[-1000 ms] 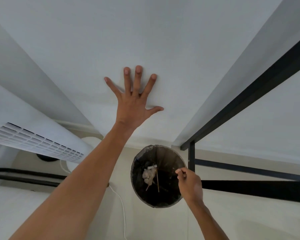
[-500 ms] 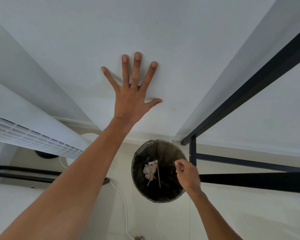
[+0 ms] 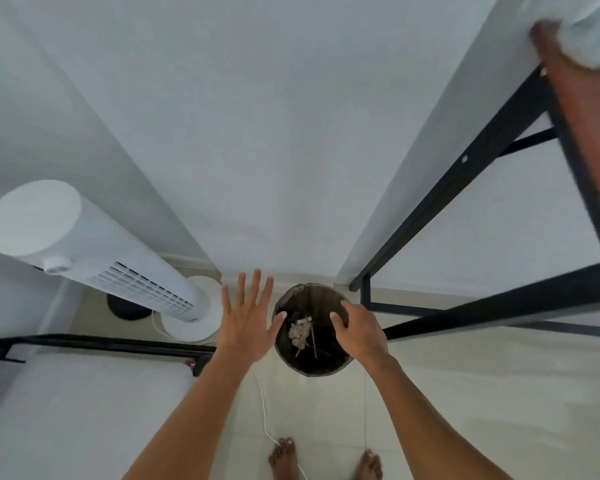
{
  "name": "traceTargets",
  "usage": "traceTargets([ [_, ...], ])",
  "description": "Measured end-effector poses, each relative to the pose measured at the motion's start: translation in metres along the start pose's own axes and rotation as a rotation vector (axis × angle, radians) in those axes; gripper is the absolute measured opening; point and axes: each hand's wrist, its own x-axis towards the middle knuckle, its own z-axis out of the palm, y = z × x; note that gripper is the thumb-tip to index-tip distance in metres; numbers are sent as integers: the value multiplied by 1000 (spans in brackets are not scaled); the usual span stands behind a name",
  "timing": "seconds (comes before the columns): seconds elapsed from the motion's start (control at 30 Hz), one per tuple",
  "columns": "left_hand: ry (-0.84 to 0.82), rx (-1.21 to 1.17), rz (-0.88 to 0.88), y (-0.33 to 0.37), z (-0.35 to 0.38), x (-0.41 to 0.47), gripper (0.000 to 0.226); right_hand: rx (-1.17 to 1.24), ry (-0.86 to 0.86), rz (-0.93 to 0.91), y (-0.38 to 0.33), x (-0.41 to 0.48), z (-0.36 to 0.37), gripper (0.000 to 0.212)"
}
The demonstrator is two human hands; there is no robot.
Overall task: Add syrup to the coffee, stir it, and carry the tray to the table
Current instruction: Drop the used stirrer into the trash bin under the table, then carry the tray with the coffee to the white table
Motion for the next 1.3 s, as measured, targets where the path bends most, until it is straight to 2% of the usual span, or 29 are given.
traceTargets([
  [0.2,3,-9,-24,13,-112,-86,78,-29,68,-71,-73,-92,-100,62],
  [0.37,108,-16,-39,20,-197,-122,79,-52,160,-157,-112,-145,-174,72],
  [0.63,301,-5,-40,61,-293,-142,78,-71,413,-367,-144,-189,-297,68],
  [0.9,439,-25,63,170,-349,-156,78,-79,596,-388,-61,-219,-401,60],
  [1.07,500,-70,153,265,-356,-156,75,-79,598,-306,12,-226,-435,70],
  [1.17,576,-92,205,315,-352,-155,71,-89,629,-290,55,-229,-450,71],
  [1.3,578,-137,267,363,-348,-146,70,-92,661,-248,105,-231,-468,68],
])
